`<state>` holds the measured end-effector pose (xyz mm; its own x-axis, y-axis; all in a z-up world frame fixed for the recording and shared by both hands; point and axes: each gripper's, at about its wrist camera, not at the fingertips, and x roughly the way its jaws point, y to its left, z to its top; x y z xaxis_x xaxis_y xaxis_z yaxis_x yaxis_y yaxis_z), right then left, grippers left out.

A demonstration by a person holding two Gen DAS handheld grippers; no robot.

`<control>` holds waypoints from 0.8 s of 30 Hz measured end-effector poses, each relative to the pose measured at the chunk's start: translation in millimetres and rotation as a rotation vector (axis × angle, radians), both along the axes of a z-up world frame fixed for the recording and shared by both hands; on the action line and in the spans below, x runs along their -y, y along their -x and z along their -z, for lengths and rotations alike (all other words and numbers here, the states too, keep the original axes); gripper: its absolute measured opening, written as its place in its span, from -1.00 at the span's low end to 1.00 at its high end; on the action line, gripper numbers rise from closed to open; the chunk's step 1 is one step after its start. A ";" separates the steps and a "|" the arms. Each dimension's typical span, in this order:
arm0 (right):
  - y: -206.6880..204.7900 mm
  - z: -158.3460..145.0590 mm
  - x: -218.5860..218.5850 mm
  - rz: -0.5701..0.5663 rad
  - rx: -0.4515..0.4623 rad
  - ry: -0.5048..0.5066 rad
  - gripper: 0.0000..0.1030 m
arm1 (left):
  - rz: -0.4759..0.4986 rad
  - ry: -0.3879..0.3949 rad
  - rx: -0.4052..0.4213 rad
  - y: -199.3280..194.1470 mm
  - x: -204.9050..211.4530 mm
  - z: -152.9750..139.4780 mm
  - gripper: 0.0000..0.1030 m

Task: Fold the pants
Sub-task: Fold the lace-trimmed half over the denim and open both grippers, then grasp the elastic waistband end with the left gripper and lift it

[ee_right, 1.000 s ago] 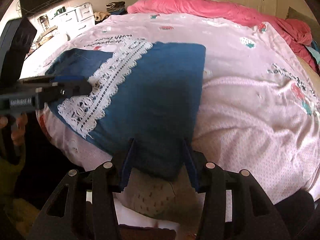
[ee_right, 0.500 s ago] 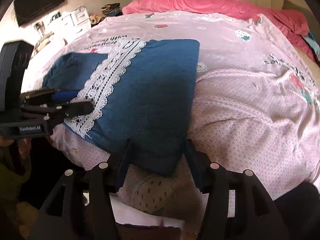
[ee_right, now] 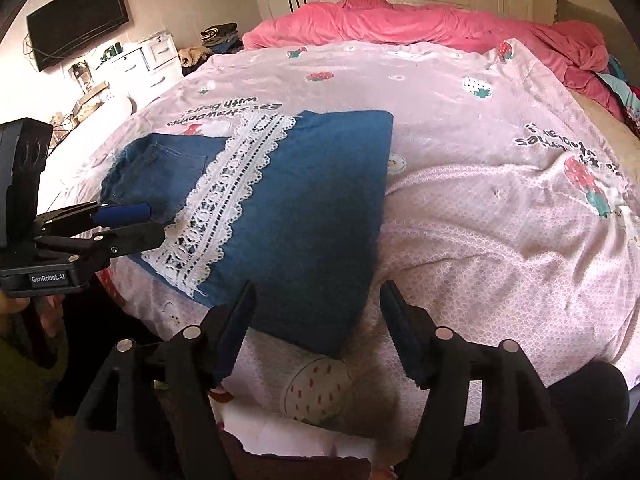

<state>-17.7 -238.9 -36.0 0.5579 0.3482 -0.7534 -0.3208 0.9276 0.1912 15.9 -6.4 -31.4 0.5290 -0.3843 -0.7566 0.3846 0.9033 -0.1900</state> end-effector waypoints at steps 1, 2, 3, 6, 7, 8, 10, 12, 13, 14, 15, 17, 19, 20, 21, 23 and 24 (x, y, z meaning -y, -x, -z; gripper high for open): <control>0.3 -1.5 -1.0 0.000 0.001 -0.002 0.29 | -0.004 0.002 0.004 1.5 -1.3 -1.7 0.14; 0.2 -2.6 -1.5 -0.001 0.002 -0.003 0.29 | -0.007 0.006 0.005 2.7 -2.9 -3.0 0.17; 0.5 -4.3 -2.1 -0.002 0.005 -0.002 0.31 | -0.010 0.009 0.008 4.7 -4.8 -3.9 0.20; -0.3 -8.4 -3.3 0.004 0.010 0.002 0.36 | -0.023 0.019 0.015 8.6 -11.6 -8.3 0.26; -0.3 -10.1 -3.4 0.009 0.012 0.001 0.54 | -0.027 0.020 0.018 9.4 -13.4 -9.1 0.27; -0.4 -11.4 -2.8 0.013 0.014 -0.001 0.57 | -0.033 0.019 0.021 10.2 -15.9 -10.2 0.30; -2.0 -15.3 -2.1 0.022 0.016 -0.007 0.57 | -0.050 0.011 0.034 12.1 -20.3 -11.4 0.34; -4.3 -19.1 -4.1 0.020 0.018 -0.008 0.57 | -0.068 0.016 0.041 13.4 -27.0 -12.7 0.38; -6.4 -22.9 -6.4 0.020 0.025 -0.002 0.57 | -0.076 0.018 0.043 13.0 -29.9 -13.4 0.40; -7.3 -25.3 -7.9 0.016 0.031 0.000 0.57 | -0.086 0.019 0.044 13.3 -33.2 -13.9 0.41; -9.2 -28.5 -10.3 0.010 0.039 0.000 0.57 | -0.095 0.021 0.047 13.8 -37.0 -14.2 0.43; -14.8 -34.7 -16.7 -0.008 0.047 -0.003 0.57 | -0.122 0.029 0.052 13.5 -47.3 -15.0 0.45; -20.9 -40.8 -24.3 -0.029 0.057 -0.011 0.57 | -0.149 0.026 0.062 13.6 -56.2 -16.0 0.48; -25.3 -44.1 -30.1 -0.045 0.059 -0.013 0.57 | -0.165 0.023 0.069 13.7 -61.5 -16.5 0.49; -29.1 -47.0 -35.1 -0.059 0.062 -0.013 0.57 | -0.176 0.021 0.072 13.6 -65.8 -16.7 0.50; -38.2 -53.2 -48.6 -0.095 0.072 -0.015 0.57 | -0.209 0.026 0.073 12.6 -78.9 -16.1 0.51; -43.3 -55.8 -56.2 -0.115 0.073 -0.013 0.57 | -0.218 0.028 0.072 11.8 -82.6 -15.8 0.52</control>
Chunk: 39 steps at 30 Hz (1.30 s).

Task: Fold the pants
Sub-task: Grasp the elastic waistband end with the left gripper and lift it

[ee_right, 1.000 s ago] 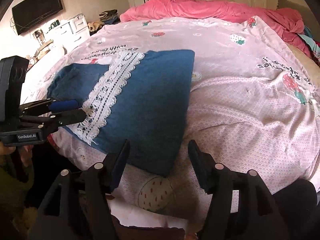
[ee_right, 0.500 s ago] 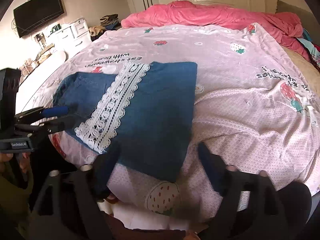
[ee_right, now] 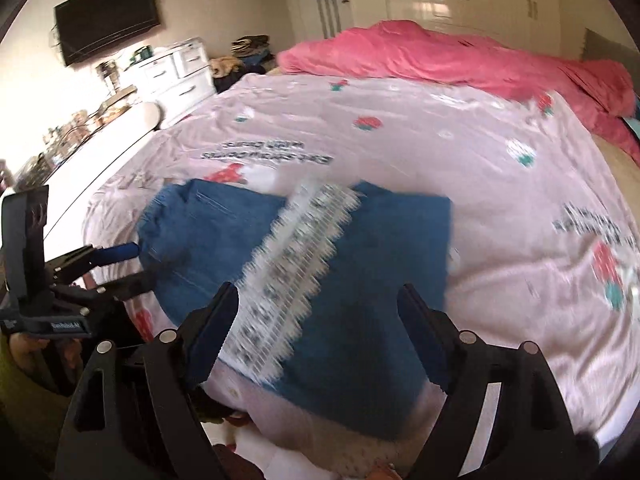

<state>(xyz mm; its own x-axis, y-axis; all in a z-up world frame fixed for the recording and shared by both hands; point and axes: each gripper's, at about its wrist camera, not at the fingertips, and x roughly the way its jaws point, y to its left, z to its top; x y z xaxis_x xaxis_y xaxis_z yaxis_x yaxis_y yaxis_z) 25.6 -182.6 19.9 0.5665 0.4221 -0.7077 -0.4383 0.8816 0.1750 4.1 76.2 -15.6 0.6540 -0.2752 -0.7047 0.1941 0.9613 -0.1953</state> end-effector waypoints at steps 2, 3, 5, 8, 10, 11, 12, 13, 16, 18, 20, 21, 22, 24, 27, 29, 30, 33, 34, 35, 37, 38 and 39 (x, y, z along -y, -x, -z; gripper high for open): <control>-9.3 -4.8 -13.4 -0.041 0.002 -0.009 0.57 | -0.032 0.010 -0.006 -0.4 -11.4 2.5 0.53; -13.7 -6.3 -20.0 -0.061 -0.003 -0.014 0.57 | -0.039 0.012 -0.008 -1.2 -14.2 3.6 0.54; -25.0 -8.2 -35.8 -0.102 -0.017 -0.028 0.57 | -0.060 0.011 -0.011 -1.9 -21.5 5.9 0.56; -37.8 -5.4 -56.6 -0.152 -0.040 -0.019 0.57 | -0.077 0.015 -0.021 -4.5 -29.1 10.7 0.59; -45.5 -2.9 -74.3 -0.188 -0.045 0.008 0.57 | -0.089 0.035 -0.040 -7.3 -35.2 15.7 0.59; -47.7 -2.1 -80.7 -0.202 -0.046 0.017 0.57 | -0.096 0.050 -0.050 -8.9 -38.5 18.0 0.59; -50.8 -1.5 -89.4 -0.220 -0.046 0.027 0.57 | -0.100 0.064 -0.056 -10.0 -41.5 19.6 0.59; -53.9 -1.0 -97.8 -0.238 -0.048 0.033 0.57 | -0.105 0.085 -0.064 -11.2 -44.9 22.6 0.59; -63.0 0.7 -118.8 -0.293 -0.057 0.040 0.57 | -0.118 0.158 -0.087 -15.1 -54.8 29.6 0.59; -71.9 3.1 -134.6 -0.325 -0.069 0.053 0.57 | -0.128 0.202 -0.101 -16.8 -58.8 33.9 0.59; -81.2 6.0 -151.0 -0.354 -0.084 0.056 0.57 | -0.122 0.235 -0.100 -16.8 -62.5 35.8 0.42; -85.3 7.5 -158.6 -0.369 -0.097 0.053 0.57 | -0.104 0.250 -0.102 -17.4 -62.0 37.0 0.18; -89.7 9.3 -166.8 -0.383 -0.110 0.051 0.57 | -0.097 0.250 -0.107 -18.7 -60.5 38.7 0.13; -94.8 10.9 -179.1 -0.406 -0.124 0.049 0.57 | -0.098 0.248 -0.120 -20.7 -60.0 42.1 0.05; -102.8 12.6 -202.9 -0.461 -0.127 0.070 0.57 | -0.112 0.267 -0.124 -21.6 -62.5 43.6 0.04; -106.8 14.6 -216.0 -0.483 -0.124 0.091 0.57 | -0.114 0.281 -0.129 -22.3 -64.2 46.0 0.03; -109.6 16.4 -222.4 -0.491 -0.129 0.102 0.57 | -0.116 0.292 -0.131 -22.9 -65.2 46.9 0.03; -119.8 25.3 -239.5 -0.515 -0.170 0.111 0.57 | -0.121 0.313 -0.133 -24.1 -67.8 48.5 0.04; -122.3 29.0 -243.0 -0.517 -0.183 0.112 0.57 | -0.122 0.316 -0.132 -23.7 -67.8 48.2 0.04; -125.1 34.7 -247.8 -0.524 -0.210 0.114 0.57 | -0.123 0.317 -0.132 -21.6 -68.4 48.0 0.04; -127.8 43.9 -252.8 -0.537 -0.244 0.117 0.32 | -0.119 0.328 -0.131 -22.5 -68.5 48.0 0.15; -127.8 49.0 -254.5 -0.551 -0.256 0.115 0.08 | -0.114 0.335 -0.131 -23.1 -67.8 48.0 0.18; -126.8 53.5 -255.4 -0.568 -0.273 0.106 -0.01 | -0.110 0.341 -0.132 -23.3 -68.0 48.4 0.24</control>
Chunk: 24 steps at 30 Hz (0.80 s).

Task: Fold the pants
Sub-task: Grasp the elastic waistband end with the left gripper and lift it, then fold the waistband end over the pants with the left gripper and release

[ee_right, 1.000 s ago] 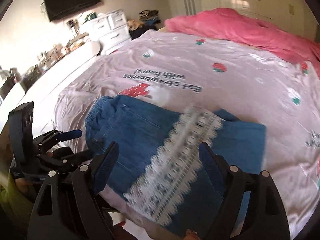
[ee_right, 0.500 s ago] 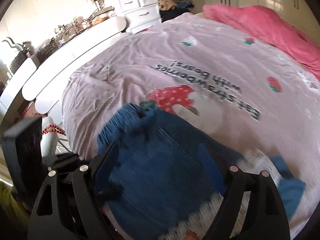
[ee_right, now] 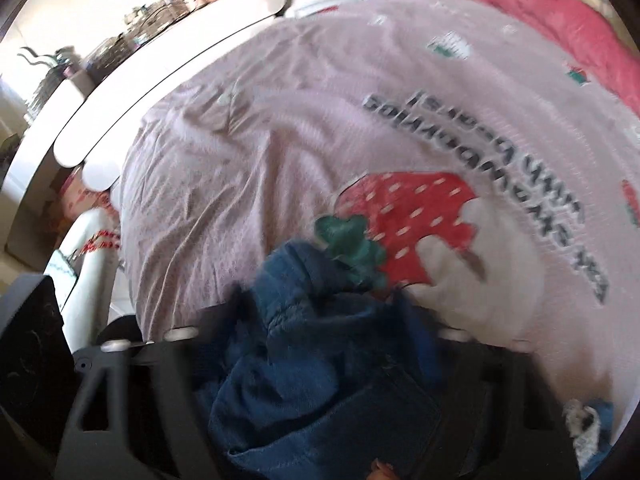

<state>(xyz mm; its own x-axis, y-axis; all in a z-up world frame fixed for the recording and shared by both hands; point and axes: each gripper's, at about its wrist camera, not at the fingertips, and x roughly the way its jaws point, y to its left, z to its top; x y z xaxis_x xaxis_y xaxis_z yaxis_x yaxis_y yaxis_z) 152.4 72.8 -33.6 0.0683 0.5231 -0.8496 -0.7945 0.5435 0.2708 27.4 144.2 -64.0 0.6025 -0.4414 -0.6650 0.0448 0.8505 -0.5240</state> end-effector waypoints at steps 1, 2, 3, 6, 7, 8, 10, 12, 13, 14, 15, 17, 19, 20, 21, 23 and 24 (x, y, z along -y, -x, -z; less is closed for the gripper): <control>1.2 0.7 1.6 0.007 0.008 -0.009 -0.06 | 0.003 0.010 0.001 0.0 -0.2 0.3 0.27; 2.4 -0.5 3.8 0.008 0.012 -0.020 -0.09 | 0.003 0.013 0.001 -1.3 1.4 0.1 0.29; 3.9 -3.2 7.5 0.009 0.017 -0.036 -0.19 | 0.001 0.019 0.003 -0.9 1.2 -0.3 0.32; 4.6 -14.3 27.4 0.035 -0.001 -0.106 -0.33 | -0.004 0.036 0.003 0.4 0.9 -1.1 0.41; 4.5 -17.4 32.2 0.040 -0.010 -0.129 -0.36 | -0.005 0.044 0.001 0.8 0.9 -1.5 0.46; 5.6 -23.3 41.5 0.043 -0.019 -0.164 -0.37 | -0.007 0.050 -0.003 1.0 -0.2 -2.2 0.49; 9.3 -33.6 59.5 0.052 -0.029 -0.211 -0.37 | -0.018 0.066 -0.020 0.6 -2.6 -1.8 0.55; 13.2 -42.5 75.2 0.057 -0.028 -0.244 -0.37 | -0.022 0.084 -0.032 0.7 0.1 -1.1 0.56; 15.2 -46.3 83.1 0.058 -0.025 -0.258 -0.37 | -0.018 0.088 -0.033 0.3 3.1 -1.9 0.56; 16.2 -49.1 87.9 0.061 -0.023 -0.268 -0.37 | -0.005 0.095 -0.035 -0.1 7.1 -2.8 0.56; 17.3 -52.0 96.3 0.066 -0.023 -0.282 -0.37 | 0.006 0.106 -0.035 -0.8 11.4 -4.2 0.56; 18.3 -55.6 109.9 0.081 -0.021 -0.302 -0.37 | 0.026 0.126 -0.033 -2.0 21.2 -8.4 0.55; 18.7 -59.3 126.4 0.098 -0.014 -0.320 -0.37 | 0.048 0.134 -0.024 -3.3 33.6 -15.8 0.54; 19.6 -60.7 134.4 0.107 -0.013 -0.328 -0.37 | 0.058 0.125 -0.017 -3.7 40.0 -20.1 0.54; 19.2 -61.2 139.4 0.113 -0.011 -0.333 -0.37 | 0.069 0.114 -0.008 -4.1 46.1 -24.8 0.54; 20.2 -62.9 154.6 0.129 -0.001 -0.344 -0.37 | 0.089 0.088 0.010 -5.1 59.2 -35.1 0.54; 20.8 -63.4 163.1 0.136 0.003 -0.351 -0.37 | 0.094 0.084 0.012 -6.0 62.4 -37.1 0.54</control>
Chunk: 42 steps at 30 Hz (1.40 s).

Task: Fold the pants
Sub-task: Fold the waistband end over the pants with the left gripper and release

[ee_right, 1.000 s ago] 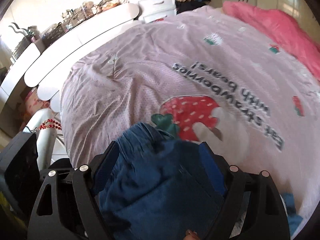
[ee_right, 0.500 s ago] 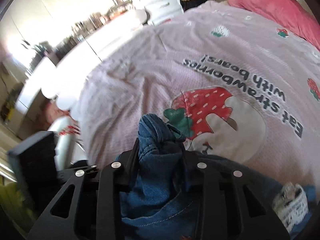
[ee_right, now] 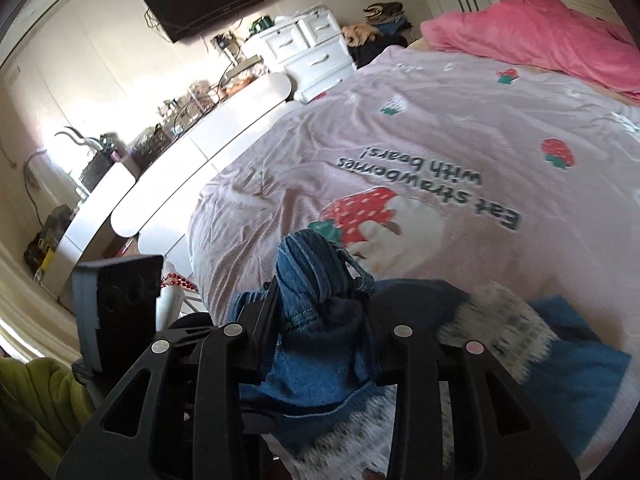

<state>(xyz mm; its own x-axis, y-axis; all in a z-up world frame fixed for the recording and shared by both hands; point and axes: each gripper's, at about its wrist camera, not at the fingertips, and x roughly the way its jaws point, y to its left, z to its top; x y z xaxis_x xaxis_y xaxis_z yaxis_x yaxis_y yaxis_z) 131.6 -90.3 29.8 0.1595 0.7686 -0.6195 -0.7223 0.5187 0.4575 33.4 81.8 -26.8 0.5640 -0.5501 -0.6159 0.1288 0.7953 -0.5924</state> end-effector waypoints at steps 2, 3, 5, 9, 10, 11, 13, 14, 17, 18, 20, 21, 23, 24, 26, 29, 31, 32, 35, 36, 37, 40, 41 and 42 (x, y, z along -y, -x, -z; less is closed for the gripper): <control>1.0 0.3 14.5 0.014 0.005 -0.011 -0.36 | 0.014 -0.013 0.006 -2.0 13.2 -7.8 0.54; 1.6 0.4 20.9 0.021 0.009 -0.015 -0.35 | 0.018 -0.020 0.009 -3.1 14.2 -8.7 0.54; 1.8 2.1 35.8 0.039 0.010 -0.034 -0.35 | 0.030 -0.037 0.015 -5.5 25.3 -14.4 0.54; -0.7 5.8 65.1 0.082 0.005 -0.066 -0.33 | 0.069 -0.059 0.026 -8.9 49.7 -22.2 0.54; -0.1 6.6 70.5 0.088 0.007 -0.069 -0.32 | 0.083 -0.066 0.028 -9.5 57.7 -23.3 0.54; 0.5 7.7 79.1 0.097 0.011 -0.075 -0.30 | 0.100 -0.068 0.030 -9.5 64.5 -23.3 0.54; 2.1 9.7 94.0 0.119 0.015 -0.078 -0.16 | 0.136 -0.077 0.034 -6.9 77.6 -22.1 0.54; 3.1 11.9 104.1 0.138 0.011 -0.081 -0.14 | 0.162 -0.083 0.035 -5.9 84.9 -21.3 0.54; 5.5 16.9 137.7 0.218 -0.001 -0.105 -0.04 | 0.220 -0.107 0.030 -2.7 104.5 -12.6 0.54; 6.2 18.3 148.8 0.249 -0.006 -0.112 0.00 | 0.237 -0.110 0.027 -1.6 109.9 -9.2 0.54; 10.6 19.1 162.9 0.309 0.008 -0.098 0.04 | 0.264 -0.113 0.020 -0.4 122.8 -1.4 0.54; 14.8 19.6 167.3 0.325 0.018 -0.092 0.04 | 0.271 -0.116 0.015 1.0 125.9 -0.3 0.54; 20.4 21.9 167.4 0.336 0.018 -0.085 0.05 | 0.295 -0.126 0.014 3.3 127.3 2.3 0.54; 22.4 23.7 164.8 0.338 0.010 -0.080 0.05 | 0.303 -0.133 0.017 3.0 129.7 2.7 0.54; 24.8 28.4 157.7 0.328 0.004 -0.056 0.09 | 0.336 -0.151 0.027 5.8 133.7 3.3 0.54; 22.9 39.4 148.6 0.363 -0.019 0.052 0.12 | 0.384 -0.194 0.032 5.8 139.3 8.3 0.56; 17.8 53.1 150.2 0.414 -0.096 0.084 0.11 | 0.418 -0.241 0.032 5.6 144.9 12.2 0.57; 15.9 63.1 151.9 0.451 -0.149 0.091 0.11 | 0.436 -0.248 0.026 3.9 147.7 14.8 0.59; 20.5 80.2 152.7 0.487 -0.185 0.131 0.08 | 0.476 -0.289 0.013 0.9 158.0 21.6 0.68; 21.6 83.6 153.2 0.490 -0.193 0.139 0.08 | 0.489 -0.306 0.018 1.8 160.8 22.4 0.70; 21.9 84.4 154.9 0.498 -0.199 0.133 0.08 | 0.499 -0.328 0.033 4.5 163.5 22.8 0.70; 21.9 83.7 151.3 0.506 -0.196 0.163 0.10 | 0.500 -0.356 0.056 7.8 166.6 24.2 0.70; 22.0 82.1 147.2 0.514 -0.193 0.187 0.11 | 0.495 -0.351 0.053 7.9 165.4 23.9 0.70; 21.9 79.5 143.9 0.523 -0.192 0.206 0.12 | 0.491 -0.337 0.047 7.9 163.2 22.5 0.70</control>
